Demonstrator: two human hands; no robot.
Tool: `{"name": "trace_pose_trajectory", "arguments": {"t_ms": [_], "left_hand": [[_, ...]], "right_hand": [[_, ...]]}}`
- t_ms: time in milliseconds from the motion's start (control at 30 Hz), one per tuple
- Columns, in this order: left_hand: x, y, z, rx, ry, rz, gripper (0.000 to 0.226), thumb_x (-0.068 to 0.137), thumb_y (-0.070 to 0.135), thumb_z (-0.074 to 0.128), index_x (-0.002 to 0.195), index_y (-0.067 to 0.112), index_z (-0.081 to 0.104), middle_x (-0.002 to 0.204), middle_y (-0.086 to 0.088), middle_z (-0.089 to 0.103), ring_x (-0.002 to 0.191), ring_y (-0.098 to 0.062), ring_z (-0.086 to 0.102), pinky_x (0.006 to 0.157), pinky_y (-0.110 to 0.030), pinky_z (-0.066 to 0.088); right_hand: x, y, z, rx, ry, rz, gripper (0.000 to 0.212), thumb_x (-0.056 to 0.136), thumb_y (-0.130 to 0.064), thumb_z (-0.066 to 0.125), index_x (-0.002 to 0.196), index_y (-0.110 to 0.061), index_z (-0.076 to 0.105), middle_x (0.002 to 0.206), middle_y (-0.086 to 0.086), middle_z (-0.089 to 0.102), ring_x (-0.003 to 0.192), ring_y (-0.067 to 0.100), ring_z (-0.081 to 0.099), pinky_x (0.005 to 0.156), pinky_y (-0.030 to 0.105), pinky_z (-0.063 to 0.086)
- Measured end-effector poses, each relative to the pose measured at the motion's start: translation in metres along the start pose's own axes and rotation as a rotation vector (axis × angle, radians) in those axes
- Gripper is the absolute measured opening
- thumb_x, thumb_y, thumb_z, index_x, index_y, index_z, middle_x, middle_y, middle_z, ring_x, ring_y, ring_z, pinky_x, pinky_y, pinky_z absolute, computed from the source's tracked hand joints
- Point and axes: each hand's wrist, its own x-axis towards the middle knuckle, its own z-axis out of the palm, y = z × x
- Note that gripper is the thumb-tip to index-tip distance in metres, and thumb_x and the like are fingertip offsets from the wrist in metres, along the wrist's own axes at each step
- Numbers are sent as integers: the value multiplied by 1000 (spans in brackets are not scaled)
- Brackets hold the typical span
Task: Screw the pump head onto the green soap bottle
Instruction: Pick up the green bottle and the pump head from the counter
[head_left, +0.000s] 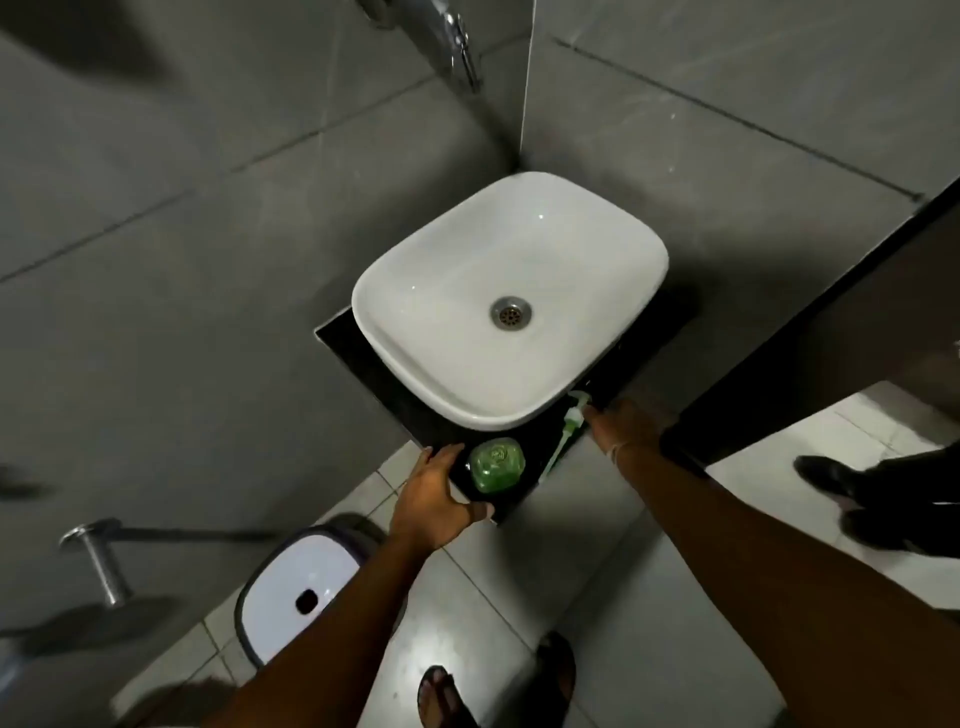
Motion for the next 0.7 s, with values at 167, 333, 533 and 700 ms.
{"name": "trace_pose_trajectory", "arguments": {"t_ms": [167,333,533,700], "left_hand": [[3,-1,17,-89,59,-47,90,70,42,90,149,32,49,164,-8,42,161,-21,23,123,-39,36],[1,-2,24,-145,103,-68,85,69,42,91,145,32,55,161,-6,48,159,-21,29,121,-38,37],[4,2,21,-130,142,-62,87,68,43,91,146,40,52,166,-7,40,158,-21,30,123,-41,39],[7,6,20,-85,124,-32,79,72,43,89,144,35,57,163,-6,45,159,-19,29,123,-38,37]], "right_hand": [[9,-1,9,99,-60,83,51,82,-47,68,104,-1,70,110,22,70,105,39,64,76,30,43],[12,1,18,112,-53,95,53,78,-49,71,104,-3,71,106,18,72,101,36,65,74,30,43],[12,2,28,149,-28,108,43,78,-44,73,88,-2,73,94,19,74,90,35,68,69,29,41],[14,2,26,199,-33,166,41,77,-40,74,92,-1,74,93,16,74,87,34,68,69,31,45]]}}
